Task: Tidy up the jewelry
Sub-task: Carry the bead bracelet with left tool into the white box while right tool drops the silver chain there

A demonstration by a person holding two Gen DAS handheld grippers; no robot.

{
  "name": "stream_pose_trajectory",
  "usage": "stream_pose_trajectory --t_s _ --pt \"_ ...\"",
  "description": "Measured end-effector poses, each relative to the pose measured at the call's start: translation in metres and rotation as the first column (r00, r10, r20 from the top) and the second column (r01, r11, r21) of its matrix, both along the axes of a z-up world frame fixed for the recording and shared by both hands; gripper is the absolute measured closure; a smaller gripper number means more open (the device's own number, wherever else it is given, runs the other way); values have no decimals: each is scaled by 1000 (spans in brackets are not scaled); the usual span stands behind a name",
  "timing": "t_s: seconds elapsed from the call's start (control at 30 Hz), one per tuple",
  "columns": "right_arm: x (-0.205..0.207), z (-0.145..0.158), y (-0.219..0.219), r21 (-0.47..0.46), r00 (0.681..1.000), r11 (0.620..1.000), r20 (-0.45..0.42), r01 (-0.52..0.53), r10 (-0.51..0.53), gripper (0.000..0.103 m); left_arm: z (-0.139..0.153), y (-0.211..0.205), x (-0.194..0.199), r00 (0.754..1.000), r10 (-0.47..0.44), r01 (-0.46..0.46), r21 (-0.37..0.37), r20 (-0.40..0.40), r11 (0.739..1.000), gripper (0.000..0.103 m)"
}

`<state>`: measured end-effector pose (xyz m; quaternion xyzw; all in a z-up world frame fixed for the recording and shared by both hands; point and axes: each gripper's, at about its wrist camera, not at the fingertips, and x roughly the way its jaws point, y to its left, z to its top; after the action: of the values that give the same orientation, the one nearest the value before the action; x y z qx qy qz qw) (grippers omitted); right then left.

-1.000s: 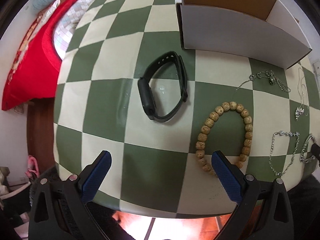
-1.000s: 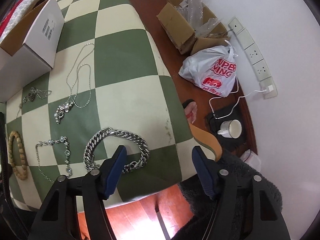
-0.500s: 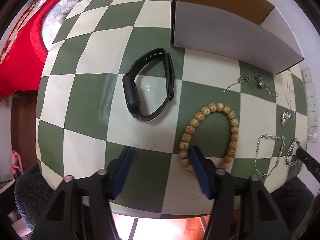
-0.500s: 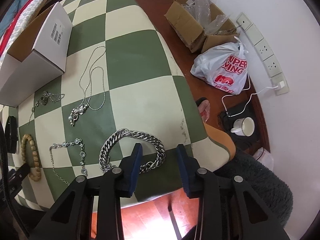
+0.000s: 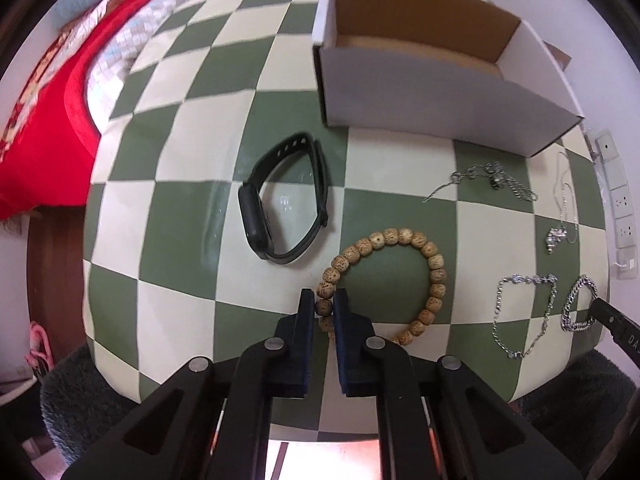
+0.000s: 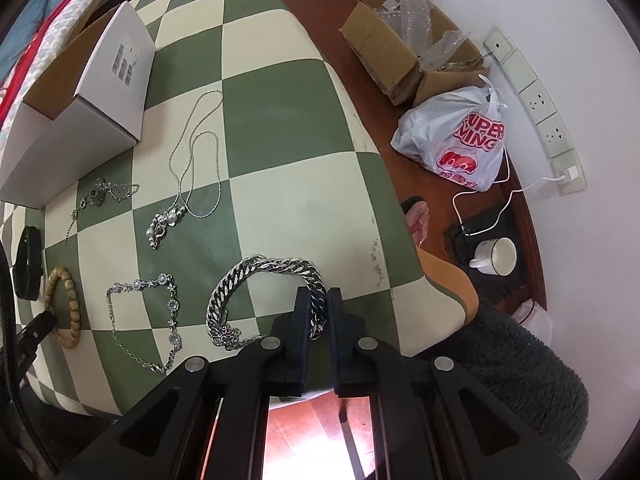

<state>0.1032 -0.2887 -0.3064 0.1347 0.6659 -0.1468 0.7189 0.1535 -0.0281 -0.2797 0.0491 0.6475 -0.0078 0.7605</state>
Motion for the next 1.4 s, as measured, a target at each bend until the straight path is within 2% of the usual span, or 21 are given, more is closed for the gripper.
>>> stream_pose_trajectory --t_s 0.27,0.57,0.87,1.07,1.23,1.4 --pt "-9 29 1 48 997 998 77 29 -32 95 44 -10 3 997 -22 23 -20 68 1000 96" --pt "-2 81 14 68 983 998 185 -5 -8 95 85 -15 -4 989 -16 22 -36 148 999 96" --pt "17 123 25 59 963 996 267 -66 47 95 126 -18 9 977 -15 21 -27 214 999 97" --pt "44 157 44 60 938 989 330 -133 106 95 158 -24 38 970 -26 43 -66 242 997 96" --pt "79 191 63 42 908 980 386 -196 165 95 180 -26 79 969 -30 61 -120 244 991 96" --pt "126 205 80 39 894 968 394 -249 215 95 170 -23 125 984 -15 46 -171 179 984 97"
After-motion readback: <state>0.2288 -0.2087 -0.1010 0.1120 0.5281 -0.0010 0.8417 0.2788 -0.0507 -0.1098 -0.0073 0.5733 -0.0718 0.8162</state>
